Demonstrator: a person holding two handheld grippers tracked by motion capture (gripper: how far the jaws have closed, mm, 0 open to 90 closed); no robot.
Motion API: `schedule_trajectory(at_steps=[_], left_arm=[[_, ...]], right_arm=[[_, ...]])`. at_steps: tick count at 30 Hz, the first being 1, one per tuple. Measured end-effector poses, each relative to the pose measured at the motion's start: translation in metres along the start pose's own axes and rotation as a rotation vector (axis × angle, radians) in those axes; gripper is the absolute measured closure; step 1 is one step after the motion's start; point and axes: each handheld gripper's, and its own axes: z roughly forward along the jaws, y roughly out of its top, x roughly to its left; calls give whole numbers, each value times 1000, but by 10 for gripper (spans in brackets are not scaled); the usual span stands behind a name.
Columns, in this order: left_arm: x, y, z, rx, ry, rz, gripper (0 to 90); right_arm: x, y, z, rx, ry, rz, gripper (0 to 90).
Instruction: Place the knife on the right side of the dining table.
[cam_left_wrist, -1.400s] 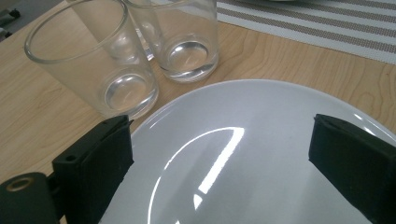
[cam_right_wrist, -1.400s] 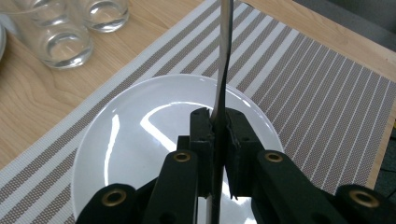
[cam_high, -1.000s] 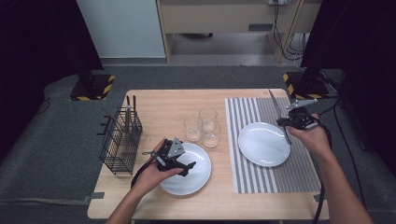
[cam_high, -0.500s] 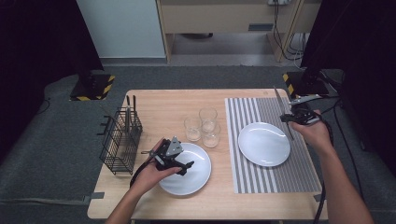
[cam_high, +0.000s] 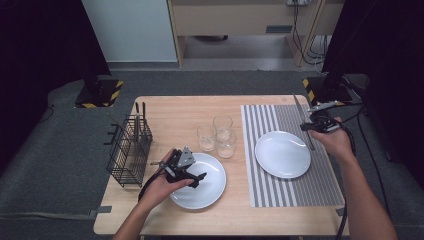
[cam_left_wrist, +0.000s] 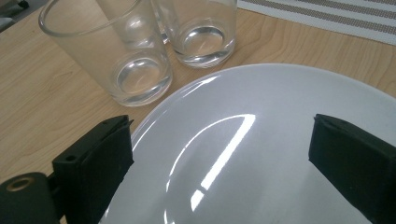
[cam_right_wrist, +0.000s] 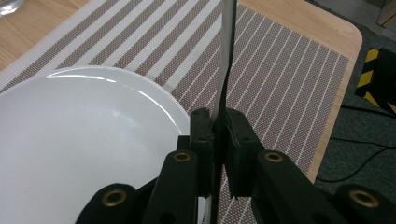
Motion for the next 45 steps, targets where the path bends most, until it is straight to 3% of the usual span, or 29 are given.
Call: schedule_trajectory(at_steps=[14, 22, 27, 32, 35, 42, 45], left_arm=[[-4, 4, 0, -6, -14, 17, 56], [-5, 4, 2, 6, -3, 32, 56], [0, 6, 6, 7, 23, 13, 59], [-1, 8, 1, 0, 31, 17, 59], [-3, 9, 0, 1, 50, 35, 67], [-5, 13, -2, -22, 53, 24, 70], [-5, 13, -6, -31, 64, 26, 70]], right_arm=[[-12, -7, 3, 12, -34, 23, 828], [-14, -11, 15, 51, -36, -4, 828], [-13, -11, 24, 54, -27, -7, 827], [-17, -13, 34, 52, -28, 12, 827], [-18, -15, 47, 36, -39, 49, 827], [-19, -19, 63, 25, -44, 72, 827], [-20, -22, 69, 14, -61, 107, 827]])
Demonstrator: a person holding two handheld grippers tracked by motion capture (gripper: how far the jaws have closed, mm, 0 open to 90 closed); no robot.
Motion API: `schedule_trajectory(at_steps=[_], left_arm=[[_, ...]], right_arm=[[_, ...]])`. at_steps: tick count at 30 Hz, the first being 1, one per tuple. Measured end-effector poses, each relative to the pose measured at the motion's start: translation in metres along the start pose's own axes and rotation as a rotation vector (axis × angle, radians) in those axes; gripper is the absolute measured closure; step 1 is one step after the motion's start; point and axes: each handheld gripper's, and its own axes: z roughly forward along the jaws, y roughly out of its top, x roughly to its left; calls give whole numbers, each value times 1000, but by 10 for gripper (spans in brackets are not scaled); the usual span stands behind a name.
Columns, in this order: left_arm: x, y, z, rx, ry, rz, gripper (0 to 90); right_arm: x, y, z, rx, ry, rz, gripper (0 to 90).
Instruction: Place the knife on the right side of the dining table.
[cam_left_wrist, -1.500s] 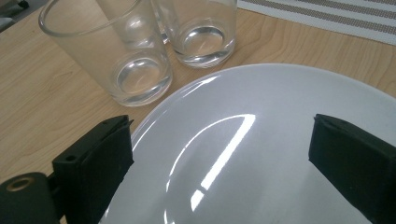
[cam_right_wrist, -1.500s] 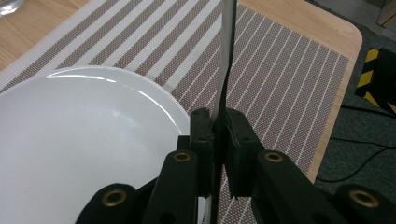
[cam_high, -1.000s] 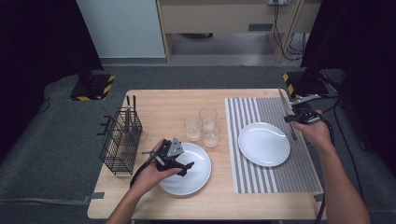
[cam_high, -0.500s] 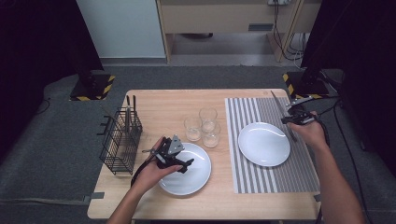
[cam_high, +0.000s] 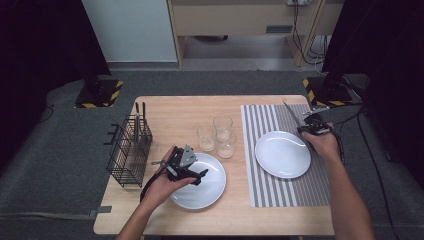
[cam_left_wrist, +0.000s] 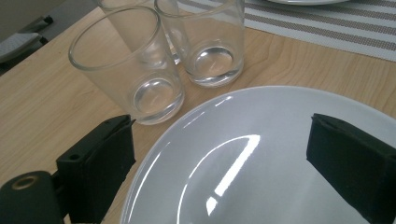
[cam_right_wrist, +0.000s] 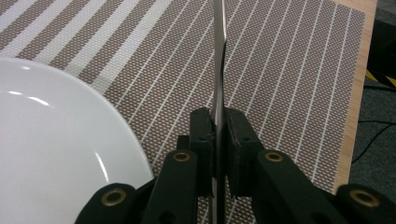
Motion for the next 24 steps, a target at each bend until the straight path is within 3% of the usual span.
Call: schedule_trajectory(at_steps=[11, 18, 24], left_arm=[[0, -1, -2, 0, 2, -1, 73], [8, -2, -2, -7, 30, -50, 71], [8, -4, -1, 5, 24, -54, 71]], right_arm=[[2, -2, 9, 8, -23, 15, 826], [3, -3, 12, -12, -33, 25, 826], [5, -3, 12, -15, -24, 17, 826]])
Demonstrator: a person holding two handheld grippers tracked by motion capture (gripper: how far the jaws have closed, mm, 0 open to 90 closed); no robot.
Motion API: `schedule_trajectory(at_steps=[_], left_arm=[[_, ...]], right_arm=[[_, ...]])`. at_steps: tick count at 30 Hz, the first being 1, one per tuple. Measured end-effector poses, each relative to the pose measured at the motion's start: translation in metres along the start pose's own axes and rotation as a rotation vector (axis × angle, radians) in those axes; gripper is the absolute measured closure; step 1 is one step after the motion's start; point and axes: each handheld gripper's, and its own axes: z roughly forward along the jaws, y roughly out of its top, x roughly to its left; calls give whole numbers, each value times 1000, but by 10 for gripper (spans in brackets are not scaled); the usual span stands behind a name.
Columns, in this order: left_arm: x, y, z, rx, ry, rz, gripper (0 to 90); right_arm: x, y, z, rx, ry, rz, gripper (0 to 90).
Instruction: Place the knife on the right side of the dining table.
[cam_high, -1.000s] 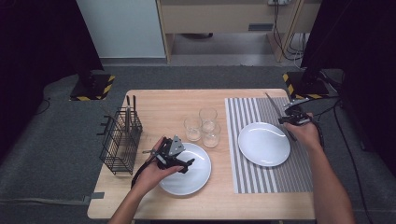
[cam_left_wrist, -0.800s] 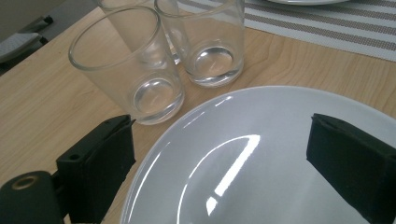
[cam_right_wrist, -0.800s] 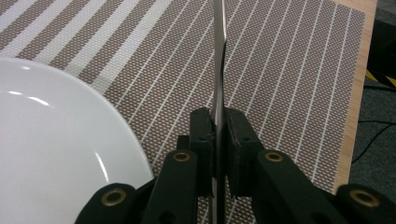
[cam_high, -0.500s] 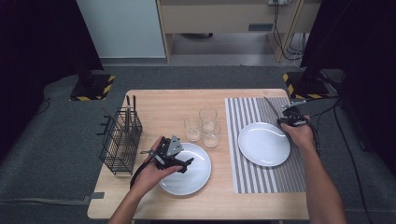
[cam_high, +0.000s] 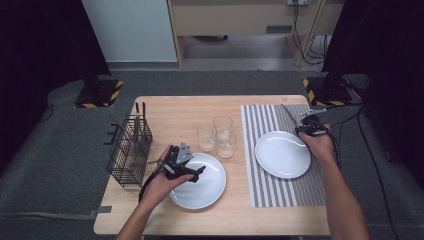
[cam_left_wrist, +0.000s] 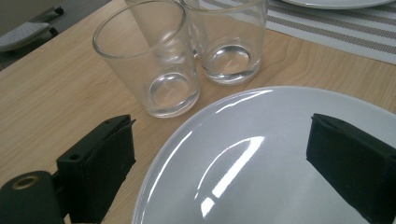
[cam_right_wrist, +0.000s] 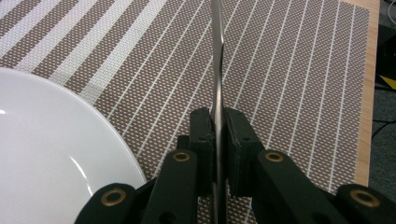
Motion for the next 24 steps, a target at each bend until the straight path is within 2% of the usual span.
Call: schedule_trajectory(at_steps=[9, 12, 24], left_arm=[[-2, -1, 3, 11, -9, 8, 65], [-1, -1, 3, 7, -9, 5, 65], [-1, -1, 3, 4, -18, 5, 65]], right_arm=[[-1, -1, 1, -2, 7, 8, 818], [-2, -2, 1, -12, 17, 26, 820], [-2, -1, 1, -8, 23, 17, 824]])
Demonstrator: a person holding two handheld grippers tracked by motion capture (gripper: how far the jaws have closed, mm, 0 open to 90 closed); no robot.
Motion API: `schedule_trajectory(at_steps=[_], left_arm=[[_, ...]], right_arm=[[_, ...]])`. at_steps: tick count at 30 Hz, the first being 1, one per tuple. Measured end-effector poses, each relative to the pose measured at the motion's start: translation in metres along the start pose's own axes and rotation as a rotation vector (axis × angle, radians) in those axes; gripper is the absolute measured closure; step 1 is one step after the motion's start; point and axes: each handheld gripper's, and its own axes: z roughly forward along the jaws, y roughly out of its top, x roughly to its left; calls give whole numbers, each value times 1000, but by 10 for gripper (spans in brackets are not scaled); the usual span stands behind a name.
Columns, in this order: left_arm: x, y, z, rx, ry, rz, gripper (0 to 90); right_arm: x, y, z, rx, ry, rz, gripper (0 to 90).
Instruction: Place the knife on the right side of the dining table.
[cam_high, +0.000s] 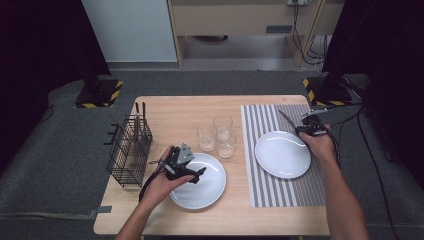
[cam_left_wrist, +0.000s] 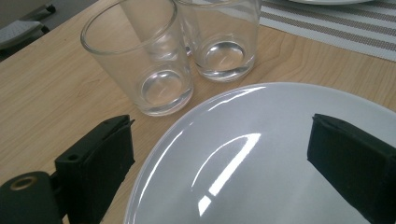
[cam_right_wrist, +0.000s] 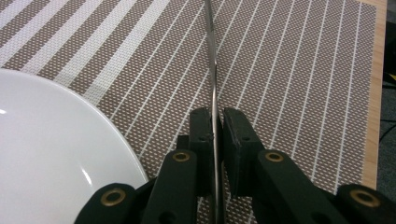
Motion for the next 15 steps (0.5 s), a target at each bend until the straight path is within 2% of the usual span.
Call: schedule_trajectory(at_steps=[11, 15], left_arm=[[-1, 0, 2, 5, -9, 5, 65], [-2, 0, 3, 9, -20, 14, 65]], right_arm=[[-4, -1, -1, -1, 18, 15, 823], [-5, -2, 0, -8, 23, 37, 822]])
